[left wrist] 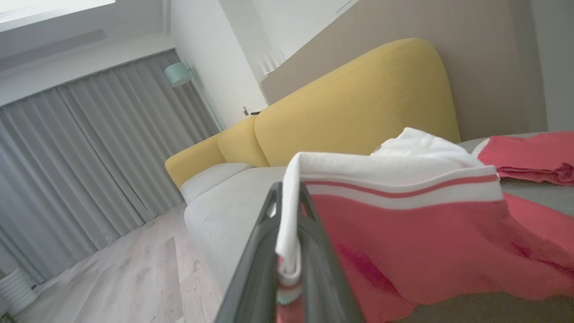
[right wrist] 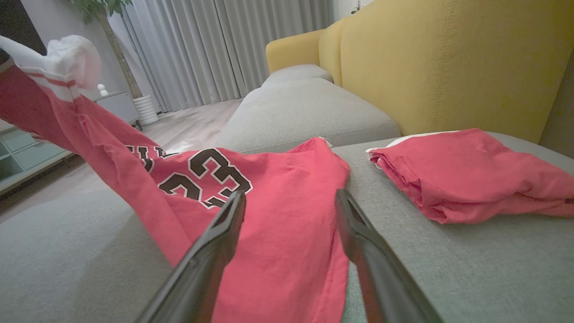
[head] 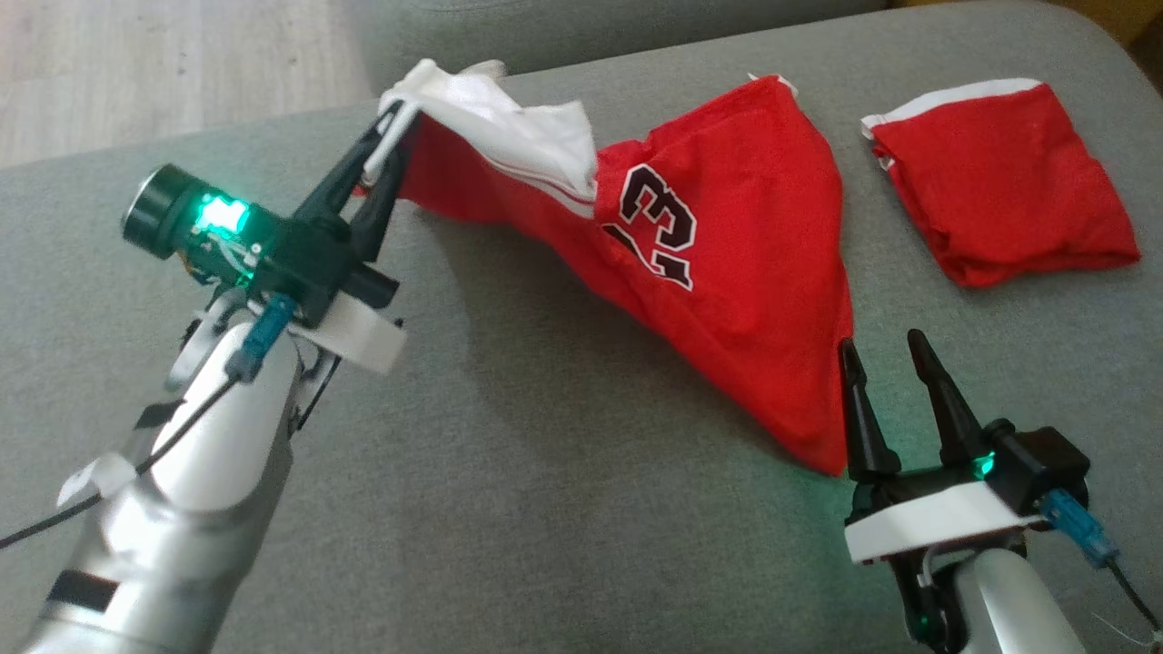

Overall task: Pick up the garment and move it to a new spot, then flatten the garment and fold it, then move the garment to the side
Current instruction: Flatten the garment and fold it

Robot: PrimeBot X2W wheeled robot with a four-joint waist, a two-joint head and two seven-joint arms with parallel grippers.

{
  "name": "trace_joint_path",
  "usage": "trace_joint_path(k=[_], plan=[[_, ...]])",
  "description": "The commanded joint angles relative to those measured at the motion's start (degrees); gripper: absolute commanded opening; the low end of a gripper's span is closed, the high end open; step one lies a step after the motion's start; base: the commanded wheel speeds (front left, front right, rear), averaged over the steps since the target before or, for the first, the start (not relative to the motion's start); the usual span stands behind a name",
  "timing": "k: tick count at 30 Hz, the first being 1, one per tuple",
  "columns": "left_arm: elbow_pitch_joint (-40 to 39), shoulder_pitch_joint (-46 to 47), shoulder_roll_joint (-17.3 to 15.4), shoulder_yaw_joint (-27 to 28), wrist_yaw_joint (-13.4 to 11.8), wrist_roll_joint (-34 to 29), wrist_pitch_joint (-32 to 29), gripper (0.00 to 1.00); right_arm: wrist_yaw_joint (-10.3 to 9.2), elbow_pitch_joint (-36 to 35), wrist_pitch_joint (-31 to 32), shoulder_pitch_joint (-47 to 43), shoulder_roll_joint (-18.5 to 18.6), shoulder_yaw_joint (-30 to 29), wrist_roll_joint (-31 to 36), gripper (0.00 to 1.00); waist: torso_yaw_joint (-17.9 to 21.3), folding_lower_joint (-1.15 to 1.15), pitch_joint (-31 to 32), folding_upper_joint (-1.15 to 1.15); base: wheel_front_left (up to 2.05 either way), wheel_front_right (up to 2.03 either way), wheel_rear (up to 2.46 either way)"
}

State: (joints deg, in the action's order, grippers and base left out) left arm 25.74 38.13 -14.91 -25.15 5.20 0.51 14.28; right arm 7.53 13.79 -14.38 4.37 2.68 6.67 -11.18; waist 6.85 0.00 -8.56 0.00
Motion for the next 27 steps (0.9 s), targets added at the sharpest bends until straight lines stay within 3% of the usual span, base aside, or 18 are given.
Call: trace_joint_path(k=[1,9,16,17,18,24,27], plan=[[-2.9,1.6,-3.2,0.7,0.6,-0.9,0.5,0.00,-0.04,-1.5,-0.6,1.6,0.2,1.1,-0.5,1.00,-0.7,0.00,0.4,0.00,0.00,0.00,0.00],[-8.0,-6.6,-12.0,-11.6,2.2,-4.4,0.6,0.00,-0.04,-0.9,-0.6,0.9,0.2,0.5,-0.8,1.00,-2.8,0.00,1.6,0.00,0.00,0.00,0.00],[-8.3,-12.0,-20.5,-25.3,2.3,-2.8,-1.8,0.00,-0.04,0.3,-0.6,0.1,0.2,0.2,-0.7,1.00,-4.9,0.00,3.3,0.00,0.00,0.00,0.00],[-7.6,-12.4,-21.3,-27.1,2.3,-2.2,-3.1,0.45,-0.04,0.5,-0.6,0.1,0.2,0.4,-0.6,1.00,-5.1,0.00,3.5,0.00,0.00,0.00,0.00],[-7.3,-12.5,-22.0,-28.7,2.3,-1.8,-3.9,1.00,-0.04,0.6,-0.6,0.1,0.2,0.5,-0.6,1.00,-5.3,0.00,3.7,0.00,0.00,0.00,0.00],[-5.5,-13.2,-22.8,-30.6,2.2,0.4,-5.7,1.00,-0.04,1.1,-0.6,0.2,0.2,0.7,-0.6,1.00,-5.9,0.00,4.4,0.00,0.00,0.00,0.00],[-4.8,-14.0,-22.2,-28.8,0.5,3.0,-5.6,1.00,-0.04,1.3,-0.6,0.0,0.2,0.9,-0.4,1.00,-6.0,0.00,4.6,0.00,0.00,0.00,0.00]])
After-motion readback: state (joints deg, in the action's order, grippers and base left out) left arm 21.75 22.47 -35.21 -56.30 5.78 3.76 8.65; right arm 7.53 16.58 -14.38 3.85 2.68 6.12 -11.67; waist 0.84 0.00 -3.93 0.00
